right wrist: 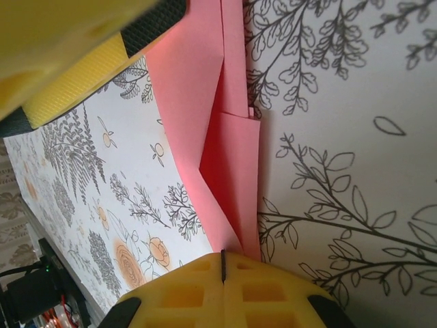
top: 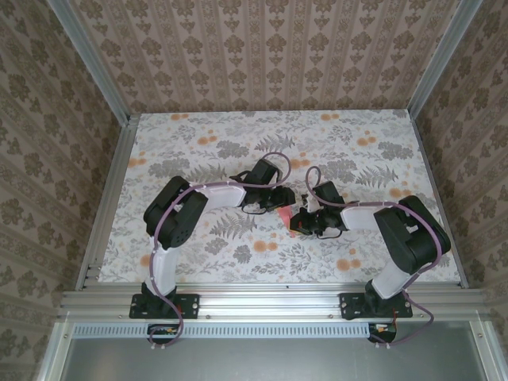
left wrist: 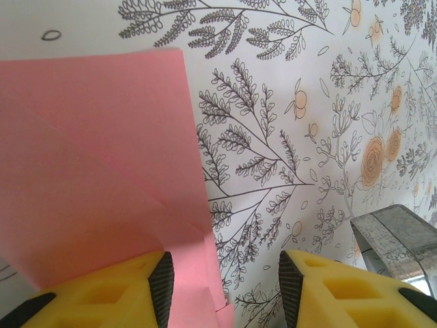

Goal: Fold a paper plane with a square sheet of paper (pick it up from the middle)
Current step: Fold the wing for the fifth time at the center of the table.

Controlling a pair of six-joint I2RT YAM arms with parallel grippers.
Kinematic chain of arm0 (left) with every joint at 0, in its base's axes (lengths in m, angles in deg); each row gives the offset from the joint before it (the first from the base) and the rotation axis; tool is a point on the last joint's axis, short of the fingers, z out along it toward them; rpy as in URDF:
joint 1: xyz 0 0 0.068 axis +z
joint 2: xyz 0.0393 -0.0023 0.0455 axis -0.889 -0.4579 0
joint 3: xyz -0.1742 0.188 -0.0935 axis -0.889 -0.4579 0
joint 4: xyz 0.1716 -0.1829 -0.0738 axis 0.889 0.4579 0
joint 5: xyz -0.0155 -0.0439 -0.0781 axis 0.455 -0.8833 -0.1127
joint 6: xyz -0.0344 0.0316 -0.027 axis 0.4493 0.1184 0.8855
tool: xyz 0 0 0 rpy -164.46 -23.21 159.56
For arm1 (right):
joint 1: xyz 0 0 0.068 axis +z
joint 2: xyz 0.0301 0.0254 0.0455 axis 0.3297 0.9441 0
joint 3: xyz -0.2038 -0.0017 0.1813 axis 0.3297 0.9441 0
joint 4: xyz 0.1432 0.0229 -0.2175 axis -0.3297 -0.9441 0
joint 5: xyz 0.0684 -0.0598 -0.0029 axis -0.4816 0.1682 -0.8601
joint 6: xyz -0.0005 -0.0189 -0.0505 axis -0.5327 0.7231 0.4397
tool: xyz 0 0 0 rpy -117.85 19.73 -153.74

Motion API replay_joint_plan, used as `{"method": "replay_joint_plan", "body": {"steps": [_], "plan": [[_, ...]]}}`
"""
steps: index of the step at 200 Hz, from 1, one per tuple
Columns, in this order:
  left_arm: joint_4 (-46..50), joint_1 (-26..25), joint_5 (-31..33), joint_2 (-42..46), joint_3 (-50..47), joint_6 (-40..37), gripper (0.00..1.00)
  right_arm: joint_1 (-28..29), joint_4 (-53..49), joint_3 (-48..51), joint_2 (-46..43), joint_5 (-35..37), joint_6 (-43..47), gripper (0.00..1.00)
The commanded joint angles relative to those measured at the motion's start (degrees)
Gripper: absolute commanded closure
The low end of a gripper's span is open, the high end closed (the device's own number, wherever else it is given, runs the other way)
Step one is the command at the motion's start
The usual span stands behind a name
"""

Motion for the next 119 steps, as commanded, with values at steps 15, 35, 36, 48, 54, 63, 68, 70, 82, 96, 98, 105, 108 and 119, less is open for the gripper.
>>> {"method": "replay_joint_plan", "body": {"steps": [15, 35, 36, 48, 54, 63, 68, 70, 82, 96, 98, 105, 108, 119], "plan": [[2.2, 0.8, 0.8, -1.8, 0.7, -1.4, 0.52, 0.9, -8.4, 1.1, 2.1, 8.7, 3.1, 0.94], [2.2, 0.7, 0.8, -2.0, 0.7, -1.3, 0.52, 1.1, -8.3, 1.0, 2.6, 9.6, 3.0, 0.94], [2.2, 0.7, 0.9, -2.0, 0.7, -1.3, 0.52, 1.1, -8.3, 1.0, 2.6, 9.6, 3.0, 0.94], [2.3, 0.7, 0.9, -2.1, 0.7, -1.3, 0.52, 1.3, -8.4, 0.7, 2.5, 9.4, 2.7, 0.94], [2.4, 0.7, 0.9, -2.2, 0.7, -1.3, 0.52, 1.4, -8.4, 0.6, 2.2, 8.9, 2.6, 0.94], [2.6, 0.7, 1.0, -2.3, 0.8, -1.3, 0.53, 1.4, -8.2, 0.5, 1.3, 8.4, 2.2, 0.93], [2.6, 0.7, 1.0, -2.4, 0.7, -1.3, 0.53, 1.4, -8.2, 0.4, 0.7, 8.2, 1.9, 0.93], [2.6, 0.7, 1.0, -2.4, 0.7, -1.3, 0.53, 1.4, -8.1, 0.4, 0.5, 8.1, 1.8, 0.93], [2.6, 0.7, 1.1, -2.5, 0.6, -1.2, 0.53, 1.4, -8.0, 0.1, -1.3, 7.1, 1.1, 0.93], [2.6, 0.7, 1.3, -2.6, 0.4, -1.1, 0.53, 1.4, -7.9, -0.2, -3.3, 6.5, 0.3, 0.92], [2.7, 0.7, 1.2, -2.6, 0.4, -1.0, 0.53, 1.4, -7.9, -0.3, -3.7, 6.5, 0.3, 0.92], [2.7, 0.7, 1.2, -2.7, 0.4, -1.0, 0.53, 1.6, -7.9, -0.3, -4.7, 6.5, 0.3, 0.92], [2.7, 0.7, 1.2, -2.6, 0.4, -1.0, 0.53, 1.7, -7.9, -0.3, -5.0, 6.8, 0.3, 0.92], [2.7, 0.7, 1.2, -2.8, 0.3, -1.0, 0.53, 1.8, -9.0, -0.6, -6.3, 7.8, 0.7, 0.92]]}}
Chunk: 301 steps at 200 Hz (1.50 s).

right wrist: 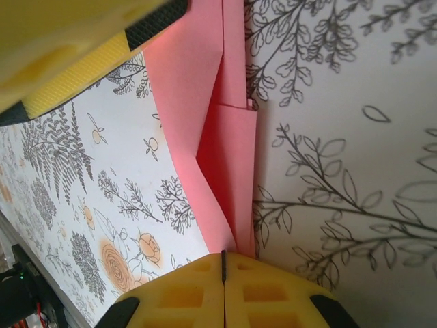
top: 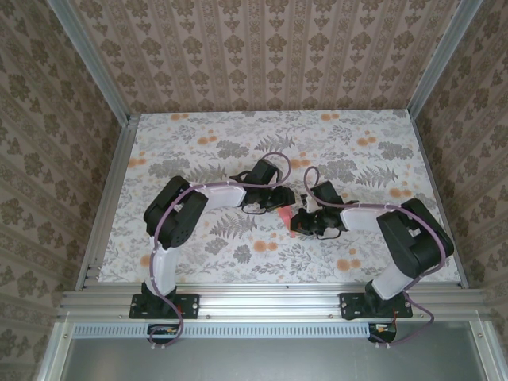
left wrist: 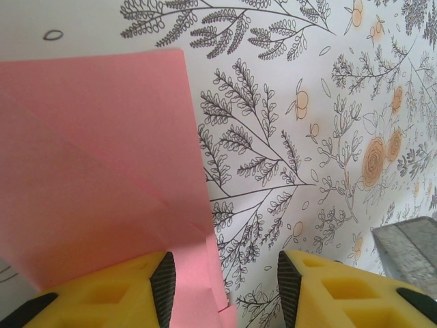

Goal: Fold a paper plane with a square sheet of paper (pick it up from the middle)
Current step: Fold the wing for the fifth time at the center of the table.

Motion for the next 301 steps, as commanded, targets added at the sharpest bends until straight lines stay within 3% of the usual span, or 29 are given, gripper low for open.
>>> {"method": "replay_joint_plan", "body": {"steps": [1, 167, 214, 301], "plan": [[2.7, 0.6, 1.2, -2.7, 0.3, -1.0, 0.53, 0.5, -5.2, 0.0, -3.5, 3.6, -0.1, 0.92], [2.7, 0.6, 1.2, -2.1, 0.1, -1.3, 0.54, 2.5, -7.6, -1.6, -9.2, 4.4, 0.1, 0.89], [2.9, 0.6, 1.2, -2.5, 0.5, -1.4, 0.54, 6.8, -7.6, -0.9, -11.2, 13.0, 0.5, 0.89], [3.4, 0.6, 1.1, -2.6, 0.6, -1.7, 0.54, 6.9, -1.3, -1.5, -5.6, 5.8, -2.0, 0.9]]}}
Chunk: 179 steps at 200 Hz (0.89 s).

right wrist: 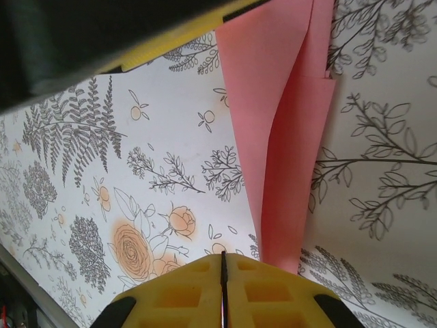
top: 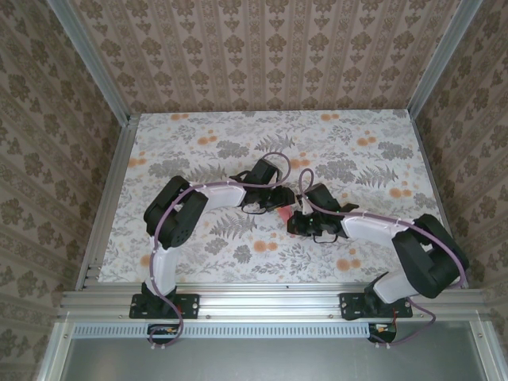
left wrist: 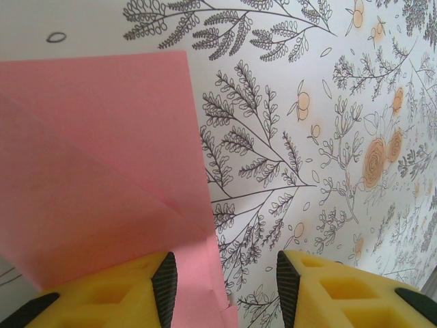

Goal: Fold a paper plane with a square sheet of paper (pick it up from the middle)
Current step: Fold the wing for the fifth time at the center of the table.

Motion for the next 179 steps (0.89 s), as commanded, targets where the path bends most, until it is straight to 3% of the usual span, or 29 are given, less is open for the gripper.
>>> {"method": "replay_joint_plan", "body": {"steps": [1, 57, 106, 133, 179], "plan": [[3.4, 0.5, 1.1, -2.6, 0.6, -1.7, 0.54, 0.2, 2.6, -1.2, 1.4, -2.7, -1.7, 0.9], [3.3, 0.6, 0.9, -2.7, 0.6, -1.6, 0.54, 0.1, 2.2, -1.0, 5.2, 1.2, -0.5, 0.91], [3.8, 0.5, 0.9, -2.8, 0.6, -1.9, 0.54, -1.7, 8.0, 4.4, 9.5, -2.3, -3.6, 0.92], [4.0, 0.6, 1.0, -2.7, 0.5, -2.1, 0.54, -1.9, 10.4, 6.0, 8.0, -3.8, -6.1, 0.92], [4.3, 0.6, 1.2, -2.5, 0.5, -2.3, 0.54, -1.9, 2.7, 0.3, 0.9, -3.7, -2.7, 0.91]]}}
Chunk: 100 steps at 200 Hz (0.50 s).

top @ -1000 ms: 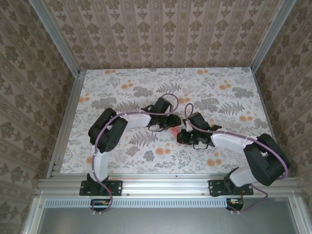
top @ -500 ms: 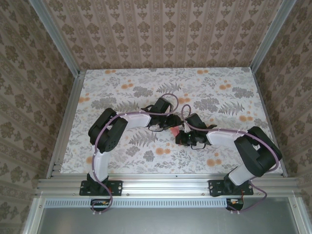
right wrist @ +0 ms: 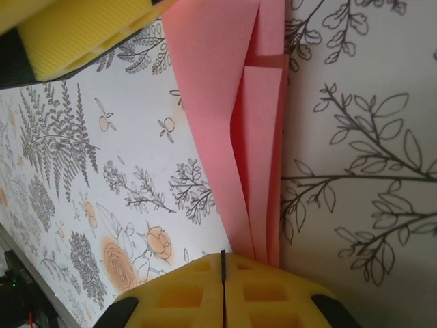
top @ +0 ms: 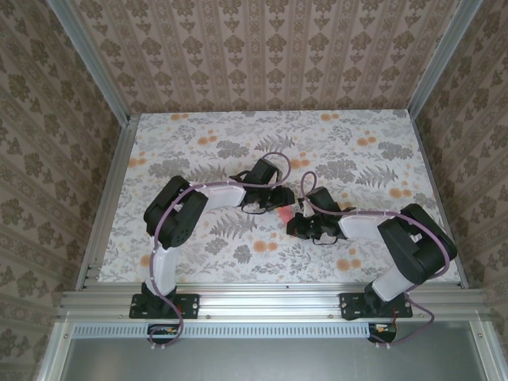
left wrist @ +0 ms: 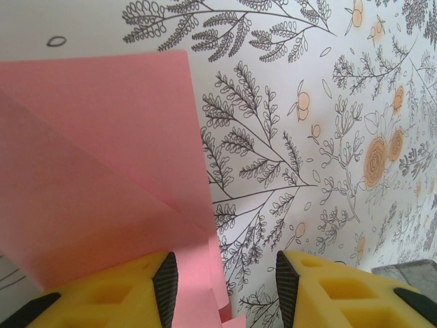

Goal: Fold a paper plane with a square sheet of paper (pick it up from the middle)
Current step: Fold the wing for the fifth time at the center of the table.

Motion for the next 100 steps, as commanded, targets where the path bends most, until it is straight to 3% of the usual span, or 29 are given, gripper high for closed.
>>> {"method": "replay_joint_plan", "body": {"steps": [1, 69, 100], "plan": [[4.2, 0.5, 1.2, -2.5, 0.5, -1.5, 0.54, 0.3, -6.2, -3.2, -4.0, 1.2, 1.7, 0.9], [4.4, 0.5, 1.1, -2.5, 1.0, -1.6, 0.54, 2.5, -7.3, -5.6, -2.6, 0.4, 4.4, 0.89], [4.5, 0.6, 0.9, -2.6, 1.1, -1.7, 0.54, 2.2, -8.8, -5.1, -0.3, 5.1, 5.0, 0.9]]}}
